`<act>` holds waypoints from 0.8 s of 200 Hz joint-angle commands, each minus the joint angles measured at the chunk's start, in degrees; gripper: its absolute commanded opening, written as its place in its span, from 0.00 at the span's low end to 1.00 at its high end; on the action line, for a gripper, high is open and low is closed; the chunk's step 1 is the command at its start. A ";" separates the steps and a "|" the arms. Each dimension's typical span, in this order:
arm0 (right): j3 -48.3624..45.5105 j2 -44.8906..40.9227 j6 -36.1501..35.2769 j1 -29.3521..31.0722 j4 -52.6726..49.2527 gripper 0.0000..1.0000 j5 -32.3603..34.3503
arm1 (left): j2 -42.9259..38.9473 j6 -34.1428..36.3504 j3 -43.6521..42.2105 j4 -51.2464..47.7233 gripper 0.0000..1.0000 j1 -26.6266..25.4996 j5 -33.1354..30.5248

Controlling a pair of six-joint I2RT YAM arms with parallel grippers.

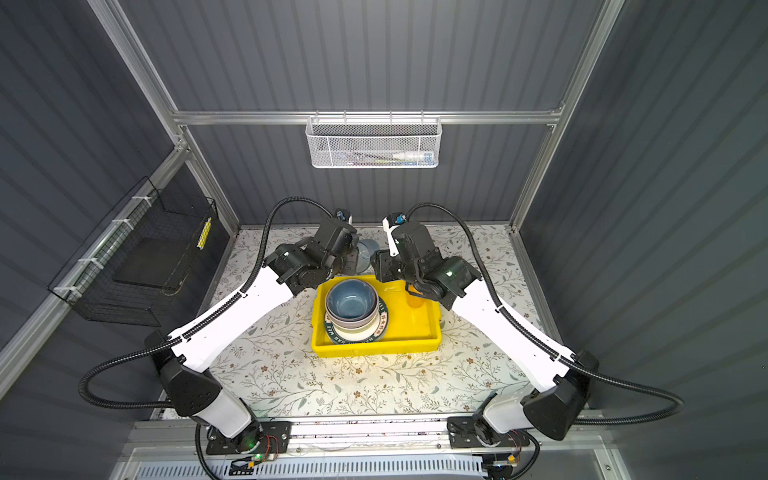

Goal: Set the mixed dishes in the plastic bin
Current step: 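Carry the blue cup over the bin and hand it to the right gripper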

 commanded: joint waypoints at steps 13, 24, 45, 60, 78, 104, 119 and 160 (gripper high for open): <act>2.35 1.91 -0.51 0.41 1.15 0.52 -0.94 | 0.31 0.68 2.81 -0.08 0.04 -0.37 0.88; 2.42 2.66 -0.53 0.38 1.57 0.52 -0.77 | 0.06 0.68 2.81 0.25 0.04 -0.37 1.64; 3.15 4.59 -0.85 0.43 1.98 0.49 0.56 | 0.29 1.42 3.20 0.13 0.06 -0.45 2.21; 4.60 6.29 -1.44 0.47 1.16 0.48 2.09 | 0.57 1.65 3.59 -0.24 0.07 -0.43 2.45; 6.36 8.22 -1.90 0.47 -0.19 0.44 4.89 | 0.23 1.78 3.25 -0.25 0.07 -0.45 2.84; 8.51 10.31 -1.99 0.56 -2.35 0.37 7.84 | -0.97 2.08 2.50 0.35 0.09 -0.44 3.41; 9.34 11.17 -2.09 0.66 -3.16 0.32 8.45 | -1.49 2.31 2.28 0.69 0.10 -0.37 4.02; 9.66 11.65 -1.67 0.64 -3.50 0.21 9.21 | -2.62 3.10 1.52 1.82 0.14 -0.43 7.50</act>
